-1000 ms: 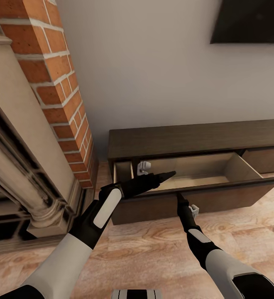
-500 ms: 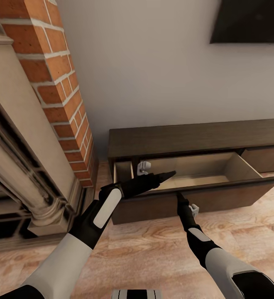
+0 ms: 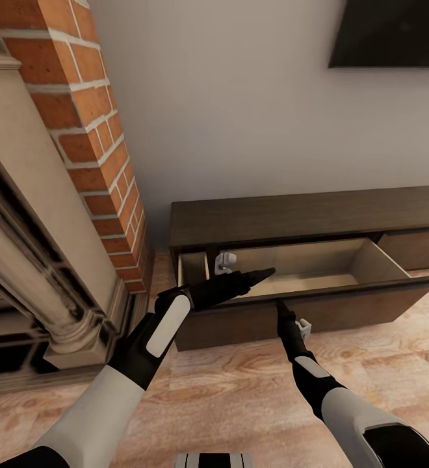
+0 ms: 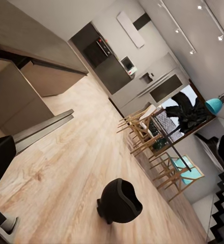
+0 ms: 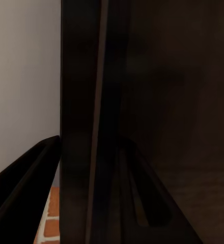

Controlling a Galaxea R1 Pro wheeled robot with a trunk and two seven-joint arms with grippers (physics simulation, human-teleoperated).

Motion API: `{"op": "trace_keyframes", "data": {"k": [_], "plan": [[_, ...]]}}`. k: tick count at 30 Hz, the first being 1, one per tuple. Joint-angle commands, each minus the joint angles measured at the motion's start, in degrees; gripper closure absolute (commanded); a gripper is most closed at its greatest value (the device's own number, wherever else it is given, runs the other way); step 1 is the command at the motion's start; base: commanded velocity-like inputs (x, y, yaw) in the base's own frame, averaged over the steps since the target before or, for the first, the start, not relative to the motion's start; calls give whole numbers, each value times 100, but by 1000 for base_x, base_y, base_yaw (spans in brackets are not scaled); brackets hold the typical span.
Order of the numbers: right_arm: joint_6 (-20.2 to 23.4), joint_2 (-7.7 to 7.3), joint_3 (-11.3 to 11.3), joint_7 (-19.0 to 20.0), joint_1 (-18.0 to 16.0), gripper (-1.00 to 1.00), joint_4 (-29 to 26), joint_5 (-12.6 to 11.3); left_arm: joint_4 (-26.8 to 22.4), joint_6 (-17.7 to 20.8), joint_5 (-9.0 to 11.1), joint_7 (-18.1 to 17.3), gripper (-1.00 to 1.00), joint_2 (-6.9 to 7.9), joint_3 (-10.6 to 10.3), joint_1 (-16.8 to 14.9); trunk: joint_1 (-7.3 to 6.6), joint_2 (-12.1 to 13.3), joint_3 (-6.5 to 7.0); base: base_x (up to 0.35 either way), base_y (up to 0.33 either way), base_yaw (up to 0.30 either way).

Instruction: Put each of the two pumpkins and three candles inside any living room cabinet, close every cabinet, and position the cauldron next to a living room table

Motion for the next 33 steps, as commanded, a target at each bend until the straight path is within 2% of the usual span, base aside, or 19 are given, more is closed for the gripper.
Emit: {"op": "trace_keyframes", "data": {"k": [1, 8, 9, 33], "plan": [[-82, 95, 282, 16, 75, 100, -14, 68, 1, 45, 46, 4, -100, -1, 2, -4, -3, -3, -5, 0, 0, 0], [-83, 95, 282, 14, 75, 100, -14, 68, 1, 45, 46, 5, -100, -1, 2, -6, -3, -3, -5, 0, 0, 0], [-85, 95, 282, 15, 75, -100, -14, 68, 1, 45, 46, 5, -100, -1, 2, -6, -3, -3, -5, 0, 0, 0], [-84, 95, 289, -26, 75, -100, -14, 68, 1, 45, 46, 5, -100, -1, 2, -5, -3, -3, -5, -24, 0, 0]]}}
